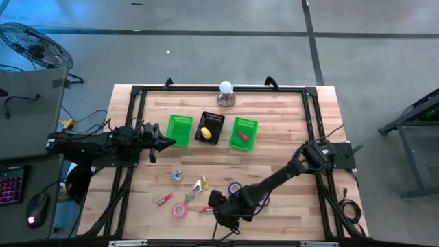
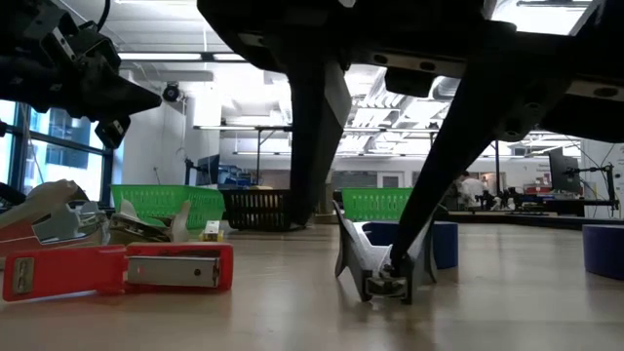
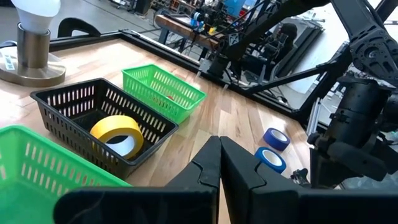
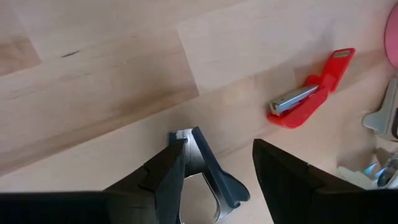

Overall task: Pick and place Stapler, Stapler remover, tape
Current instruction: Put the black staple remover into the left green bin

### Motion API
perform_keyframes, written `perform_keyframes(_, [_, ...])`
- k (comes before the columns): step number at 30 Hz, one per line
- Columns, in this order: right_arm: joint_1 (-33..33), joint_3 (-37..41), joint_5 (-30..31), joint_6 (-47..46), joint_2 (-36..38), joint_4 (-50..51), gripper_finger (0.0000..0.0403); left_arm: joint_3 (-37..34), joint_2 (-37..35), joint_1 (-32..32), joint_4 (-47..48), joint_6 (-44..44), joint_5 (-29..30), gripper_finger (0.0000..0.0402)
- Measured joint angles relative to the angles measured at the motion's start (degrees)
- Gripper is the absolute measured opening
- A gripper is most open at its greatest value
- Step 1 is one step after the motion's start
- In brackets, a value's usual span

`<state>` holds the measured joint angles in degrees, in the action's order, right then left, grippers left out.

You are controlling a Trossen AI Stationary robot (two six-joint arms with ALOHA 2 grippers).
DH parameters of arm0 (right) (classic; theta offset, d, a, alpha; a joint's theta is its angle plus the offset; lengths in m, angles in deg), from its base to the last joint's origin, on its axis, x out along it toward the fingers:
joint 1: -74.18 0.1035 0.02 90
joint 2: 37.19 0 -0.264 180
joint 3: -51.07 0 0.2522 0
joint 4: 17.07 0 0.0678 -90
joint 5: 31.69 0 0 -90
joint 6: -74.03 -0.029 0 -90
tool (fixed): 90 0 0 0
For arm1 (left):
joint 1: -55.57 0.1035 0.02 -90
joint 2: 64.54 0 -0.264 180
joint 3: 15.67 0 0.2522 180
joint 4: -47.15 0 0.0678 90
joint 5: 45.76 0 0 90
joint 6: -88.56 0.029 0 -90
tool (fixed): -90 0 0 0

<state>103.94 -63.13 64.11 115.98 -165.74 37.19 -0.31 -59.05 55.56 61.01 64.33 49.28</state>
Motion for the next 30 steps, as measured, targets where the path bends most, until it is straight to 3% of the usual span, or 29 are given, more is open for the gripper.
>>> perform_keyframes(30, [1.03,-2.54,5.44,-0.52,-0.15,5.64,0.0181,-0.02,0.00,-0.01,0.07,-0.17,-0.13,0.0001])
